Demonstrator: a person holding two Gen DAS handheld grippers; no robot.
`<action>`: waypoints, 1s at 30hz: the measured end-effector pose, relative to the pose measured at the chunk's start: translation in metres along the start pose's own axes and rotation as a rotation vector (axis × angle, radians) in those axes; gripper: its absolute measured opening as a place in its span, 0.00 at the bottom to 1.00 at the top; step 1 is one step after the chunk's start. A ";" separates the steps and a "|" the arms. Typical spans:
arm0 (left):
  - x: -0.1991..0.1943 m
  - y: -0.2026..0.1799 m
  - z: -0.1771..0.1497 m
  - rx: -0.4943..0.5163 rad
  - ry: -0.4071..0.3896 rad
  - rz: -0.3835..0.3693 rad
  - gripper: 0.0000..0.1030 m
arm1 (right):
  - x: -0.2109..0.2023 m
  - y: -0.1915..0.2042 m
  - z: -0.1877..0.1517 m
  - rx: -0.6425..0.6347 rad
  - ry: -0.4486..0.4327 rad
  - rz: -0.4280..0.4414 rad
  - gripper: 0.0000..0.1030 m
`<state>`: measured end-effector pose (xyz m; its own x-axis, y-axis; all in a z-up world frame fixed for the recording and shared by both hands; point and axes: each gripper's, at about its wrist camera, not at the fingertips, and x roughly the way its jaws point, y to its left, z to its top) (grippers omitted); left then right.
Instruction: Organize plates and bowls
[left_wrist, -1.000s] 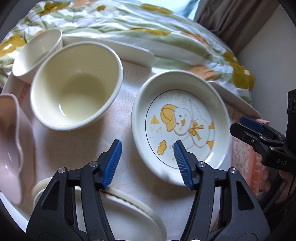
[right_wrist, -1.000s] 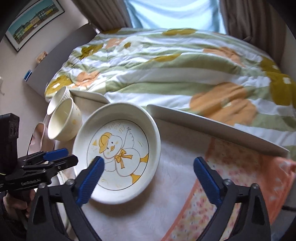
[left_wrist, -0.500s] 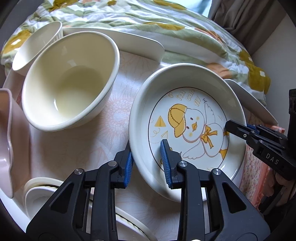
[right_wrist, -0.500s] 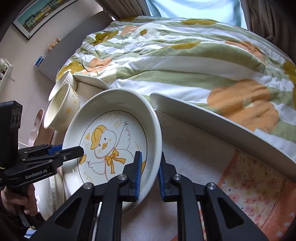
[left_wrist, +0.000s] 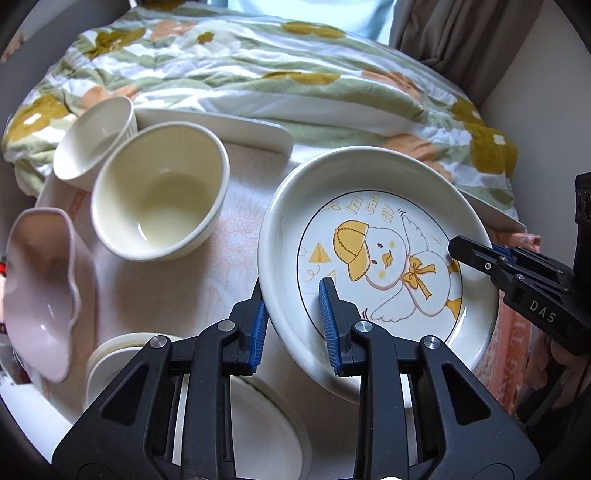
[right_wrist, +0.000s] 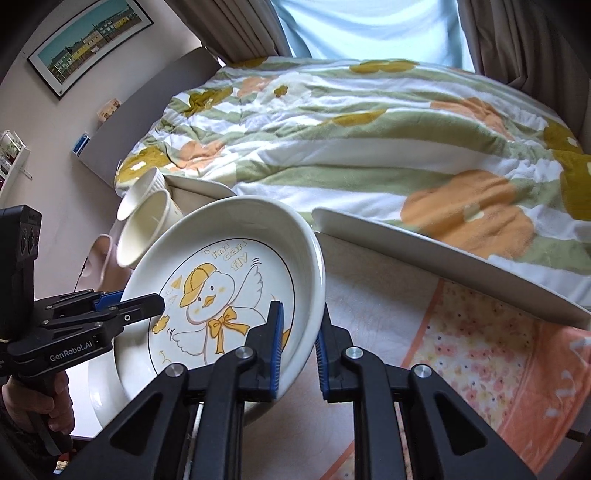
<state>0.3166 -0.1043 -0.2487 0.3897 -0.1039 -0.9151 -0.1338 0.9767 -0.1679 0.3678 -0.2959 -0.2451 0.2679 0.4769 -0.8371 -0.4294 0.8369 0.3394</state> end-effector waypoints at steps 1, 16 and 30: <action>-0.007 0.002 -0.002 0.006 -0.011 -0.007 0.23 | -0.008 0.006 -0.001 -0.003 -0.016 -0.008 0.15; -0.120 0.076 -0.052 0.127 -0.133 -0.109 0.17 | -0.079 0.131 -0.055 0.038 -0.203 -0.121 0.15; -0.073 0.156 -0.119 0.202 0.033 -0.157 0.17 | -0.022 0.205 -0.139 0.169 -0.134 -0.227 0.15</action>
<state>0.1584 0.0333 -0.2514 0.3606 -0.2600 -0.8957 0.1116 0.9655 -0.2353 0.1543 -0.1721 -0.2163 0.4566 0.2947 -0.8394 -0.1991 0.9535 0.2265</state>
